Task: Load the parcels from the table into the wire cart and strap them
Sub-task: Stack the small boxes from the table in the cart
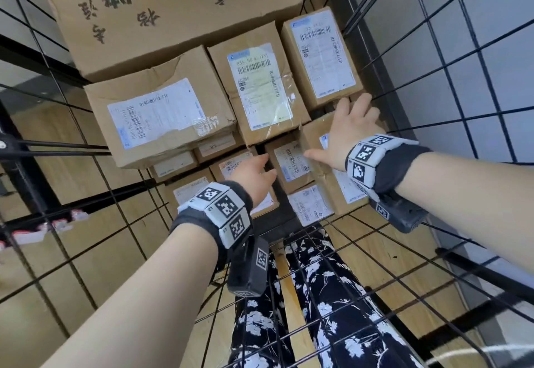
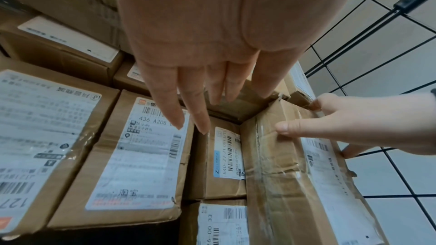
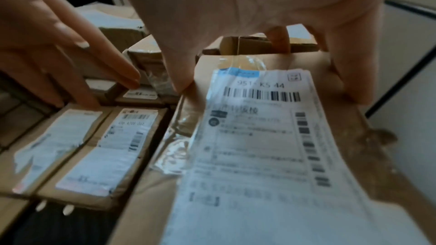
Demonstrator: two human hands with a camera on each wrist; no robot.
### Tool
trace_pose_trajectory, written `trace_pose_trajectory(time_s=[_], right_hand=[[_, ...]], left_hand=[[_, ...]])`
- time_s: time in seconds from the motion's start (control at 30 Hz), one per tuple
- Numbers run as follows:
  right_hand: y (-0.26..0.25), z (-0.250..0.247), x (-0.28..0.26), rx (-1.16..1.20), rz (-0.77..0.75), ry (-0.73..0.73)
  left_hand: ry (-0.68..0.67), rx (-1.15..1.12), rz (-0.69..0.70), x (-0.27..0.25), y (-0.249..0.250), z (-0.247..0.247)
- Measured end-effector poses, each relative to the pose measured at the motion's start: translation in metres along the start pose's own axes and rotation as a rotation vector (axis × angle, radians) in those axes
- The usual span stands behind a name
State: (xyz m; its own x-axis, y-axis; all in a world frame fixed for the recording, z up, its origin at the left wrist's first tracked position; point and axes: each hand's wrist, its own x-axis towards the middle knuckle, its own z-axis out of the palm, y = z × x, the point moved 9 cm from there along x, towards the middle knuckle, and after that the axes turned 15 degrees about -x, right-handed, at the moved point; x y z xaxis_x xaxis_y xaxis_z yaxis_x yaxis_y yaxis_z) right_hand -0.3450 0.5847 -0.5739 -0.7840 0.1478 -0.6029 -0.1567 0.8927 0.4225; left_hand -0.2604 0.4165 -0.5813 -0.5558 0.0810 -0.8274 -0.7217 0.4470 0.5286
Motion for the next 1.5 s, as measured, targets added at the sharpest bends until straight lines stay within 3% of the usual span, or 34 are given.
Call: trace_pose_trajectory(time_s=[0.27,0.4,0.57,0.7,0.8,0.97,1.2,1.5], right_hand=[[-0.007,0.005,-0.006,-0.051,0.043,-0.055],[-0.014,-0.008,-0.019,-0.047,0.013,-0.161],[-0.031,-0.051,-0.047,0.040,-0.270,-0.191],[-0.019,-0.095,-0.081,0.084,-0.356,-0.118],[-0.001,-0.135,-0.110,0.169,-0.365,0.019],[0.018,-0.213,-0.160,0.233,-0.362,0.081],[0.030,-0.324,-0.273,0.330,-0.426,0.211],[0.011,-0.399,-0.398,0.400,-0.647,0.350]], left_hand=[[0.006,0.002,0.026,-0.004,0.010,-0.002],[0.018,0.011,0.025,-0.011,0.015,-0.003],[0.145,0.081,0.032,-0.034,0.035,-0.025],[0.217,0.114,0.058,-0.070,0.056,-0.051],[0.258,0.153,0.076,-0.106,0.075,-0.070],[0.362,0.212,0.174,-0.189,0.118,-0.111],[0.636,0.166,0.311,-0.342,0.165,-0.182],[0.949,0.081,0.313,-0.504,0.142,-0.220]])
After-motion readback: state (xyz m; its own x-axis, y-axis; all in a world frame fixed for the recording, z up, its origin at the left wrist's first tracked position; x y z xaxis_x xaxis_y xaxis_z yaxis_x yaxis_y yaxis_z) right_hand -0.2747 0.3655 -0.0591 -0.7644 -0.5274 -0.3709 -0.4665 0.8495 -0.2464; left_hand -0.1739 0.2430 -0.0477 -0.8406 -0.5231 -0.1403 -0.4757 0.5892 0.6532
